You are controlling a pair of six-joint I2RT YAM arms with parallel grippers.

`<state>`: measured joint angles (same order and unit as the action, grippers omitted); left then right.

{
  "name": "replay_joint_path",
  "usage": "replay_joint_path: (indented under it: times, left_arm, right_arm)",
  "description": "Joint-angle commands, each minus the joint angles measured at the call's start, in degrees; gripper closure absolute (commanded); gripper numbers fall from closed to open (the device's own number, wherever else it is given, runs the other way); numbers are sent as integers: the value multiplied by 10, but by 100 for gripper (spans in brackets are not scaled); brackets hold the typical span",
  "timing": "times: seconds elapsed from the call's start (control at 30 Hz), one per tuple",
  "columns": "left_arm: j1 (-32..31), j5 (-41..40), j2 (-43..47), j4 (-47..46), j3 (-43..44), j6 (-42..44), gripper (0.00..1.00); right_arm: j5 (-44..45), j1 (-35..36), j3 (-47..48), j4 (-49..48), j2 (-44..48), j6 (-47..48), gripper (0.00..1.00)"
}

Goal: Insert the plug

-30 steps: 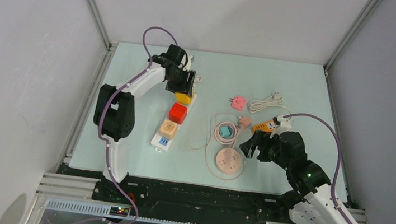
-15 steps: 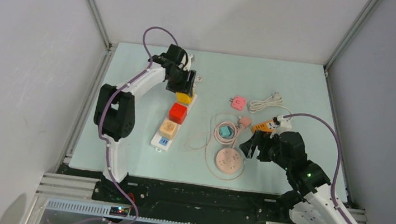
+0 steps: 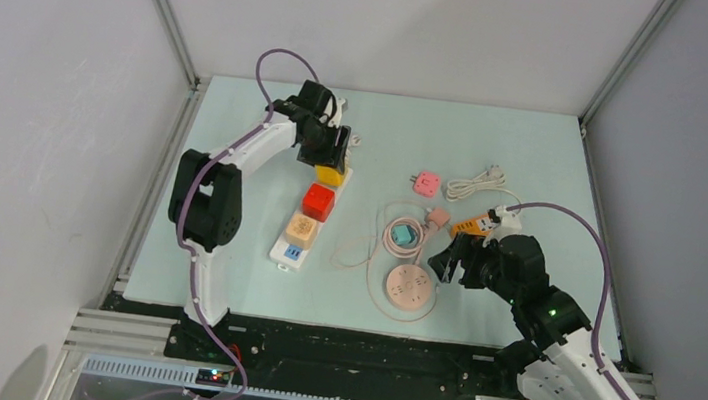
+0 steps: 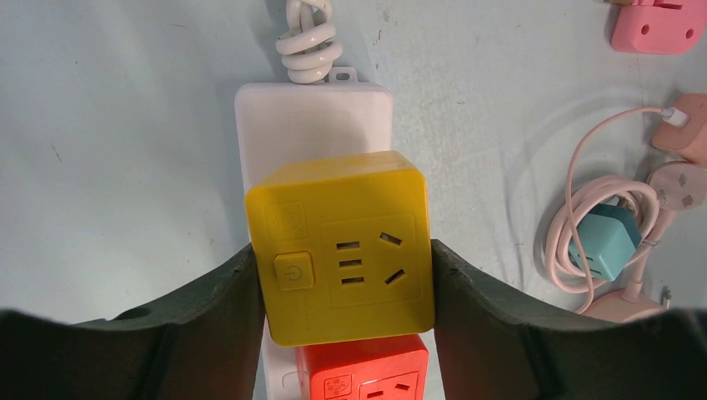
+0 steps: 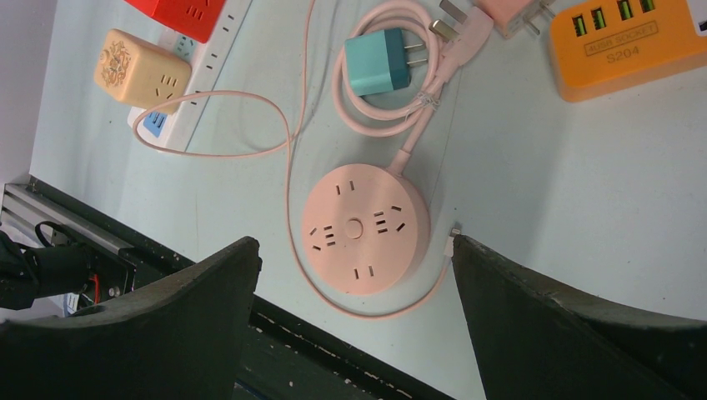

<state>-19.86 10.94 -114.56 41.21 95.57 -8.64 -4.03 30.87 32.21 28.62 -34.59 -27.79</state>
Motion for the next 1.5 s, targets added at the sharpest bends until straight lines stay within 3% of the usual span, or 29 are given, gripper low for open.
replay_joint_path:
  times: [0.0,0.17,0.47,0.77,1.13,1.47]
  left_arm:
    - [-2,14,-14,-14,2,-8,100]
    - [-3,8,-16,-17,2,-4,100]
    - [-19,-103,6,-16,-27,2,100]
    - [-31,-108,8,-16,-39,-17,100]
    - [-57,-172,16,-19,-68,-13,100]
    - [-72,-159,28,-83,-135,-54,100]
  right_arm:
    - [-7,-4,0,-16,5,7,11]
    - [-6,-3,0,-17,7,6,10]
    - [-11,-3,-1,-19,6,6,10]
    - [-14,-6,-2,-22,3,7,10]
    - [-16,-10,-2,-22,-2,7,11]
    - [-24,-16,-3,-24,-6,7,10]
